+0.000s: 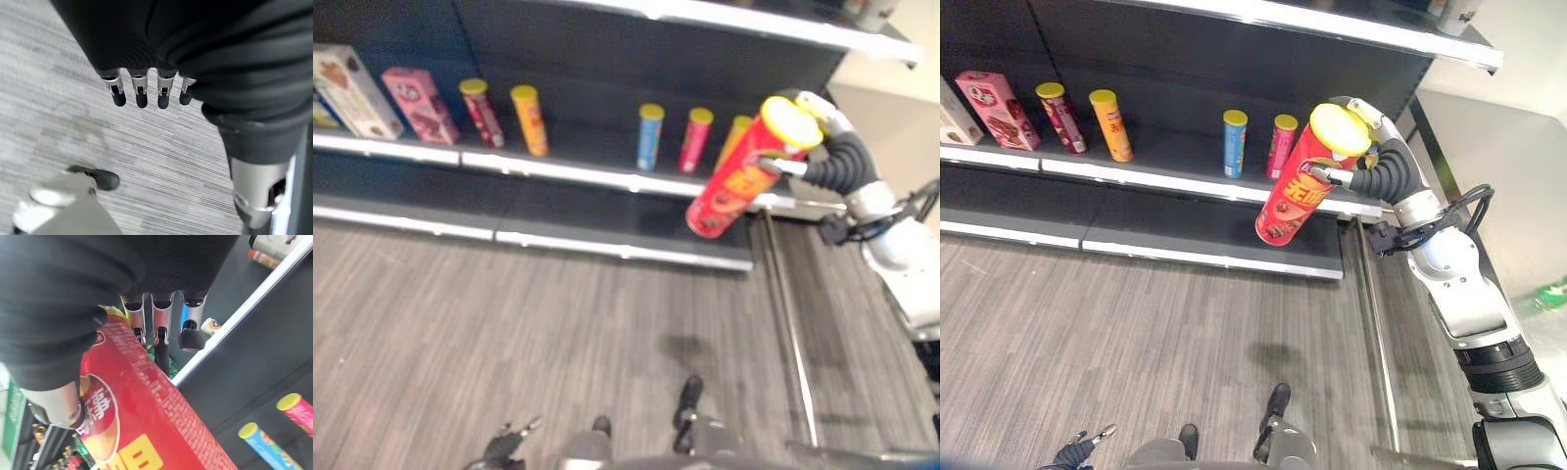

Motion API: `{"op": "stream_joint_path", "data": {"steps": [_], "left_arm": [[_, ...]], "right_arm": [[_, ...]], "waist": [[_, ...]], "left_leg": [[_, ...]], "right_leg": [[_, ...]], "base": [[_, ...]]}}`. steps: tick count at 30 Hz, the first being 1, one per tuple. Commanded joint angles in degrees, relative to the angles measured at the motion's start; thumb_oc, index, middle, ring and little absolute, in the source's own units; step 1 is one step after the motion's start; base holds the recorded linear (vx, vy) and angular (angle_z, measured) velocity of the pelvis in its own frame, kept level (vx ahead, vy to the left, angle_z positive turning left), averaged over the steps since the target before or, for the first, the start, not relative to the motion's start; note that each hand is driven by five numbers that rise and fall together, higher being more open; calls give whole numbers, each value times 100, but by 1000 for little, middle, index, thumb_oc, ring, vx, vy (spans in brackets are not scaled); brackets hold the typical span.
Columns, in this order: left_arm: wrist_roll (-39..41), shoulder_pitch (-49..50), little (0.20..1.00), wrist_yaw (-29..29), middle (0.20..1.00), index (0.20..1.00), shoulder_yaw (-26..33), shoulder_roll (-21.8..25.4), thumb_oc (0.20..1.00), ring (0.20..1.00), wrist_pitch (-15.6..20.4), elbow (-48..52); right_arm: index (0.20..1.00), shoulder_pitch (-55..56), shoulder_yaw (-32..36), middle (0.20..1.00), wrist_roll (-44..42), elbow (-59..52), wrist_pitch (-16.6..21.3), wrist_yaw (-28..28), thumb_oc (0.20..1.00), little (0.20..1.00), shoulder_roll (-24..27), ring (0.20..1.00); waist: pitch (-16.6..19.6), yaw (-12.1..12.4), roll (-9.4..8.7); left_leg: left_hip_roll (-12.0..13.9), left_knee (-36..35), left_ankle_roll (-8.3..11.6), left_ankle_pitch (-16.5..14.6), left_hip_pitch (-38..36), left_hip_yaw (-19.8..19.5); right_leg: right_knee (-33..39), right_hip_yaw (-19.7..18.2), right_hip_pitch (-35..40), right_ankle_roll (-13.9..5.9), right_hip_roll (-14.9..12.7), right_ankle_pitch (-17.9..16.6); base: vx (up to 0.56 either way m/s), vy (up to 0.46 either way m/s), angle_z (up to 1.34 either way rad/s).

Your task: Put the goods on the table back onto the shelves and tidy them up.

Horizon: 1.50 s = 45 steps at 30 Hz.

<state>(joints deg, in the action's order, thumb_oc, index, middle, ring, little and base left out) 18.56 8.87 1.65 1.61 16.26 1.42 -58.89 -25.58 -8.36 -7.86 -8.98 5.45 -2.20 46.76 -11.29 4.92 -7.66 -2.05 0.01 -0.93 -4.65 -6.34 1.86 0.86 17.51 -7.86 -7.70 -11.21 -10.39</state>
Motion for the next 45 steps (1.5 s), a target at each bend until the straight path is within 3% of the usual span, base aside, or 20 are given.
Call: {"op": "stream_joint_path", "data": {"steps": [1,3,4,6,9,10,12,17,22,23,25,26,27,28,30,32,35,41,43,45], "left_arm": [[36,14,1000,67,1000,1000,-230,-23,1000,1000,110,305],[50,32,1000,65,1000,1000,-243,-43,1000,1000,111,371],[136,61,1000,100,1000,1000,-227,-55,1000,1000,93,458],[223,68,1000,95,1000,1000,-199,-64,1000,1000,77,485],[304,104,1000,150,1000,1000,-171,-70,1000,1000,56,463],[318,96,1000,182,1000,1000,-180,-48,1000,1000,64,452],[525,144,1000,287,1000,1000,-214,-6,1000,1000,63,468],[474,139,1000,280,1000,1000,-246,38,1000,1000,67,260],[248,92,1000,226,1000,1000,-312,92,1000,1000,7,94],[-37,12,1000,137,1000,1000,-404,338,1000,1000,-2,241],[-120,34,1000,136,1000,1000,-431,517,1000,1000,11,461],[-153,29,1000,133,1000,1000,-399,574,1000,1000,-1,484],[-194,-27,1000,111,1000,1000,-352,594,1000,1000,-10,369],[-194,-31,1000,111,1000,1000,-352,593,1000,1000,-9,367],[-177,-36,1000,118,1000,1000,-324,514,1000,1000,-14,258],[-182,-20,1000,85,1000,1000,-318,399,1000,1000,-28,1],[-213,-24,1000,45,1000,1000,-252,241,1000,1000,-56,-241],[-275,-122,1000,59,1000,1000,-496,108,1000,1000,5,-172],[-90,-123,1000,107,1000,1000,-672,56,1000,1000,18,139],[-60,-146,1000,143,1000,1000,-698,26,1000,1000,0,181]], "right_arm": [[200,-995,-417,200,-35,-277,207,68,200,200,5,200],[200,-1093,-540,200,-14,-254,195,105,200,200,-20,200],[200,-1185,-716,200,46,-194,144,168,200,200,-66,200],[200,-1259,-828,200,112,-144,107,195,200,200,-40,200],[200,-1442,-1073,200,243,40,31,181,200,200,-225,200],[200,-1474,-1130,200,258,126,36,166,200,200,-296,200],[200,-1567,-1195,200,243,352,56,25,200,200,-445,200],[200,-1447,-1076,200,250,522,53,-89,200,200,-440,200],[200,-1112,-977,200,420,412,-30,72,200,200,-649,200],[200,-954,-958,200,483,429,-109,159,200,200,-733,200],[200,-1037,-1054,200,437,434,-96,187,200,200,-895,200],[200,-1058,-1063,200,416,444,-88,189,200,200,-941,200],[200,-1088,-1074,200,366,504,-90,217,200,200,-943,200],[200,-1092,-1074,200,366,505,-89,217,200,200,-941,200],[200,-1206,-1153,200,282,558,-106,228,200,200,-957,200],[200,-1367,-1324,200,179,713,-101,260,200,200,-1074,200],[200,-1474,-1507,200,146,876,-128,313,200,200,-1218,200],[200,-1832,-1804,200,63,1001,-110,361,200,200,-1281,200],[200,-2070,-1948,200,41,1185,-123,346,200,200,-1253,200],[200,-2110,-1976,200,35,1317,-156,336,200,200,-1279,200]], "waist": [[21,176,187],[18,187,175],[-37,281,198],[-29,302,226],[26,439,176],[40,476,184],[57,595,301],[118,703,412],[275,784,499],[267,707,418],[243,669,500],[233,634,517],[207,526,554],[214,526,557],[154,453,600],[87,354,602],[1,191,558],[-12,117,381],[17,126,273],[12,130,233]], "left_leg": [[86,1373,528,-525,497,-98],[146,1850,603,-498,709,-66],[410,2577,709,-248,1133,60],[590,2609,703,-219,1274,156],[963,1733,636,-180,1302,178],[1111,1437,667,7,1336,69],[1648,414,847,901,1594,-415],[2031,-63,1090,1315,1912,-460],[1820,355,1051,975,1824,-657],[1288,400,738,741,1612,-342],[1099,234,538,689,1384,-107],[1023,82,490,684,1241,-31],[852,-157,414,658,980,6],[856,-161,413,668,992,6],[687,-284,373,627,793,-38],[486,-332,330,508,556,-81],[258,-299,265,399,362,-207],[-19,144,259,-62,330,-232],[-23,1483,466,-551,582,31],[326,2193,558,-430,932,431]], "right_leg": [[2,205,275,35,220,414],[53,242,387,79,213,446],[119,284,630,177,253,650],[125,321,703,198,288,735],[83,242,806,150,242,915],[57,217,822,134,230,974],[-77,98,945,93,236,1251],[-240,46,1314,-87,-8,1553],[-670,-186,1508,-346,-555,1407],[-1378,-370,1100,-292,-1107,278],[-1883,-29,848,-199,-1319,-25],[-1964,57,787,-179,-1286,98],[-1942,-111,487,-59,-806,510],[-1930,-109,479,-54,-800,498],[-1483,-238,249,52,-251,867],[-770,-231,-64,68,170,753],[-242,-254,-399,-54,397,394],[-34,-115,-104,-13,384,288],[33,121,266,68,234,320],[120,232,541,134,187,459]], "base": [[298,-76,20],[135,-21,17],[49,14,18],[138,68,-2],[176,116,-3],[207,231,-9],[249,348,2],[252,395,-17],[289,616,-11],[183,627,-9],[194,764,-3],[236,767,-5],[157,394,-3],[165,345,-11],[123,205,-5],[157,174,-35],[169,131,-9],[162,26,24],[285,-61,15],[179,-14,43]]}}
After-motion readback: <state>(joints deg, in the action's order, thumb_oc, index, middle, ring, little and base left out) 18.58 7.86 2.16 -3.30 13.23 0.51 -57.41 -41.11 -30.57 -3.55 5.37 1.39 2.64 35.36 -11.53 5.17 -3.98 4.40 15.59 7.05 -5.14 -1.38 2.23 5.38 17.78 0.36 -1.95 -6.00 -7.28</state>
